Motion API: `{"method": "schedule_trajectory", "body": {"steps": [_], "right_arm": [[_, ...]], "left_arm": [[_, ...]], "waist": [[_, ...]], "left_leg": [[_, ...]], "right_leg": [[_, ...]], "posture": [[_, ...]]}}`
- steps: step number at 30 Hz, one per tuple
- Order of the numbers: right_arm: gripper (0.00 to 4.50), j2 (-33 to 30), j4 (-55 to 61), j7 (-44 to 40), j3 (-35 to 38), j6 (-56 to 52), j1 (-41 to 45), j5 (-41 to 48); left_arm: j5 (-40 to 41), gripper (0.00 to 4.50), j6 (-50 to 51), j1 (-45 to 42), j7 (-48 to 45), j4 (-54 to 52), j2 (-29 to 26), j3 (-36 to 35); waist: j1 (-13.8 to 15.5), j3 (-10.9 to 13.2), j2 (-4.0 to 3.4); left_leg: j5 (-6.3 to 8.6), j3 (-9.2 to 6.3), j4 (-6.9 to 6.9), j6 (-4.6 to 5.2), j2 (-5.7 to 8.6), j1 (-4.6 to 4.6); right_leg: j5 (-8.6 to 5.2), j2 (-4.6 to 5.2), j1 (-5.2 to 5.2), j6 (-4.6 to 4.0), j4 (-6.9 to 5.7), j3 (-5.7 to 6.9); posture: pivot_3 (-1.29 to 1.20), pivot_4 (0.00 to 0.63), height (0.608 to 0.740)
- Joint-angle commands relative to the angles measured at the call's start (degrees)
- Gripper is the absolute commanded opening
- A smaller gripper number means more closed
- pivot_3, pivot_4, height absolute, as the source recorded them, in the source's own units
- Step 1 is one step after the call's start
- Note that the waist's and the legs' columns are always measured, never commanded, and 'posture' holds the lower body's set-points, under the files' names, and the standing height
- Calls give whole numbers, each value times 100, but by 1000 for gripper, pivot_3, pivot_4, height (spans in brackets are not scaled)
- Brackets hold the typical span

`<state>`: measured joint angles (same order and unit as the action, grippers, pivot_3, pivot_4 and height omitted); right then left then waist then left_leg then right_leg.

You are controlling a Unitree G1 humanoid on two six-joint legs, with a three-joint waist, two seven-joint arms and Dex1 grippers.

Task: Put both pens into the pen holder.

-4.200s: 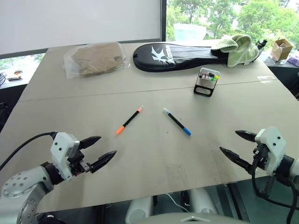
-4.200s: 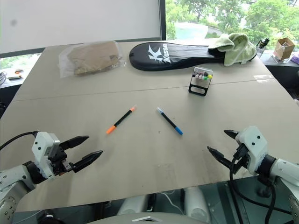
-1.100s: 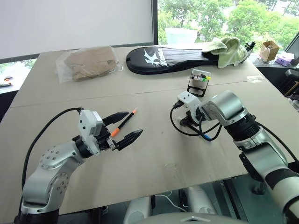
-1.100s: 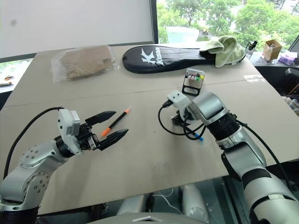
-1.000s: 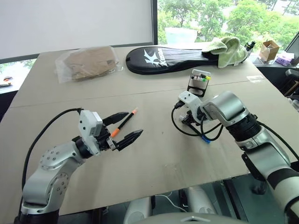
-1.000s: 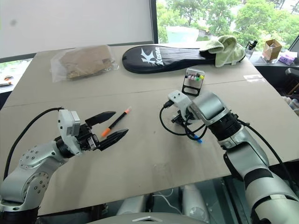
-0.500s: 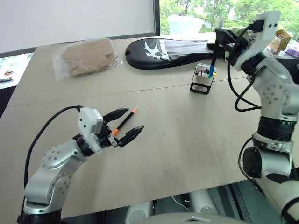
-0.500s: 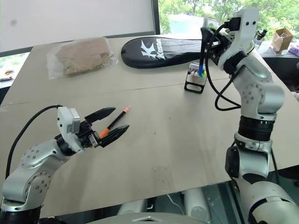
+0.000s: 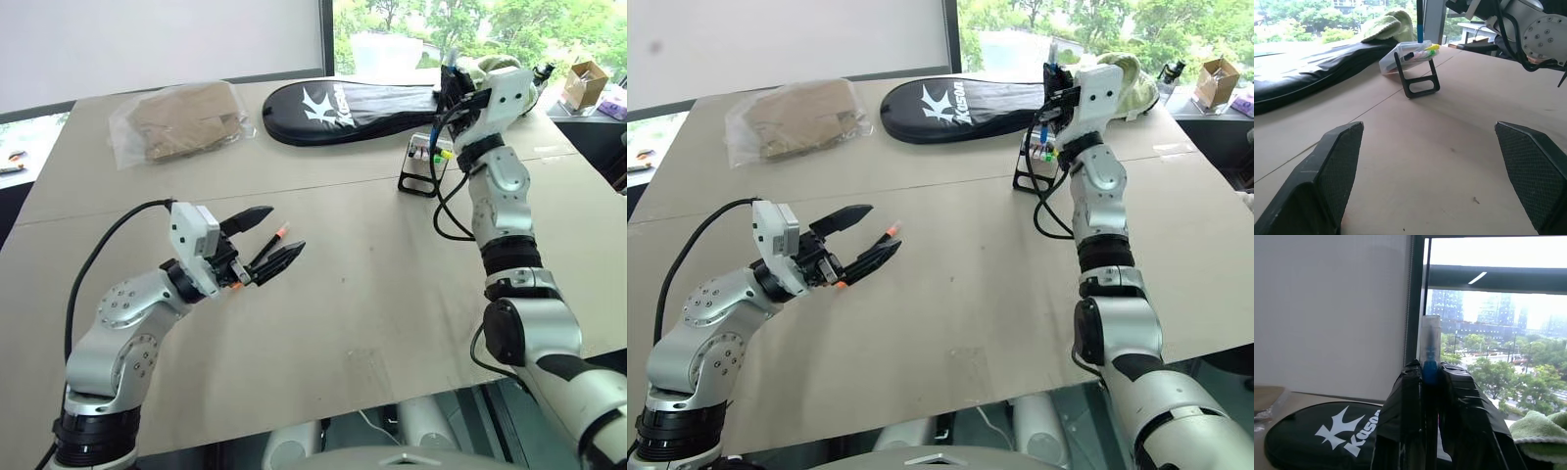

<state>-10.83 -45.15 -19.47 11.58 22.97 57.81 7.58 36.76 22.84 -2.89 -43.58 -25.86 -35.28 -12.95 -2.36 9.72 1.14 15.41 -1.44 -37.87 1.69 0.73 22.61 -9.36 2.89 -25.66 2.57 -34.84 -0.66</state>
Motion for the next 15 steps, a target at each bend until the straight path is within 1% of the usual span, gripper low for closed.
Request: {"method": "schedule_trajectory", "body": {"steps": [1,6,14,15], "right_arm": [[68,-74,-459,115,-76,716,207,-179],[68,-28,-960,130,-181,1172,231,-301],[68,-37,-1295,421,-386,1900,-2,-639],[492,-58,-1306,481,-416,1989,-46,-702]], "left_arm": [[102,4500,-2,56,79,-325,-16,-132],[129,4500,24,105,160,-404,-35,-154],[130,4500,40,112,289,-474,-13,-116],[128,4500,39,106,294,-467,-14,-113]], "waist": [[0,0,0],[0,1,-1],[0,0,-1],[0,0,0]], "left_leg": [[0,0,2,0,0,0],[0,1,3,-1,0,0],[-3,-1,3,-5,1,-2],[-3,-1,3,-5,1,-2]], "right_leg": [[0,0,0,0,1,-1],[0,2,0,-1,0,-5],[1,1,0,-2,-5,-5],[1,1,0,-2,-5,-5]], "posture": [[0,150,740],[0,150,740],[0,150,740],[0,150,740]]}}
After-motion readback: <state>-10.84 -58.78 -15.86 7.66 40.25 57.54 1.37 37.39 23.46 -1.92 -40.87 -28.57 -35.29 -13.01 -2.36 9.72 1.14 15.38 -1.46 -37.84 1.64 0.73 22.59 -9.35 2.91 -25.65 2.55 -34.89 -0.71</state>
